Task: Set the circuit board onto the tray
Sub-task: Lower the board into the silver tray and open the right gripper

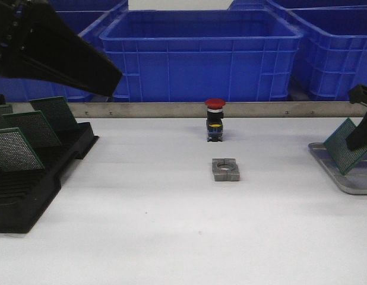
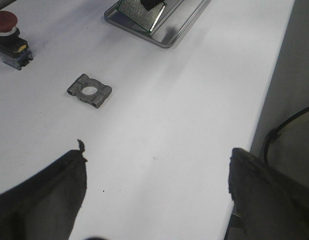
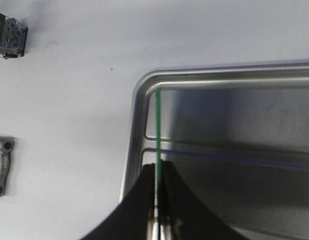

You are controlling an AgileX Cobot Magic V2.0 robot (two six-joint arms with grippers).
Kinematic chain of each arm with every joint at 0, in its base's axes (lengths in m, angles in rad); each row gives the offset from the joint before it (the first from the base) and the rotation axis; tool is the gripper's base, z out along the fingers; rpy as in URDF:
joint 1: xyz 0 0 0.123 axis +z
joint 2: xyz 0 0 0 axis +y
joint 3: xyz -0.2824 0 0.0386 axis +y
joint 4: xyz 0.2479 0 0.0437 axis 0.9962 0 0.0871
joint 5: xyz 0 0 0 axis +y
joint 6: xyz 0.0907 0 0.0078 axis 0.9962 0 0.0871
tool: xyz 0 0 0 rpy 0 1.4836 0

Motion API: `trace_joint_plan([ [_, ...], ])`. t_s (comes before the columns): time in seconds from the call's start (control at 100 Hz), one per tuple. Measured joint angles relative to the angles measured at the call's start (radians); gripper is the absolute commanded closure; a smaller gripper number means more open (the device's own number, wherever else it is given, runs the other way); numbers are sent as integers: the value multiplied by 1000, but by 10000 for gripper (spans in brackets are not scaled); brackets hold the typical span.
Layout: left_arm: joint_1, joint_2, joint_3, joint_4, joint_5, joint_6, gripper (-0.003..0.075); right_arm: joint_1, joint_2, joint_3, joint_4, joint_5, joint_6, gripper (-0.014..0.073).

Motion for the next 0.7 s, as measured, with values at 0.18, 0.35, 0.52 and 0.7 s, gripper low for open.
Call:
trace_joint_plan([
  [0.18,0,0,0,-2,0,0,175,0,2,0,0,-1,0,36],
  [0.35,0,0,0,-2,0,0,175,0,2,0,0,-3,-3,34],
  [0.52,0,0,0,-4,0,0,175,0,-21,0,0,-3,-3,34],
  [0.7,0,0,-7,-4,-10,-4,175,0,-99,0,0,12,-3,34],
])
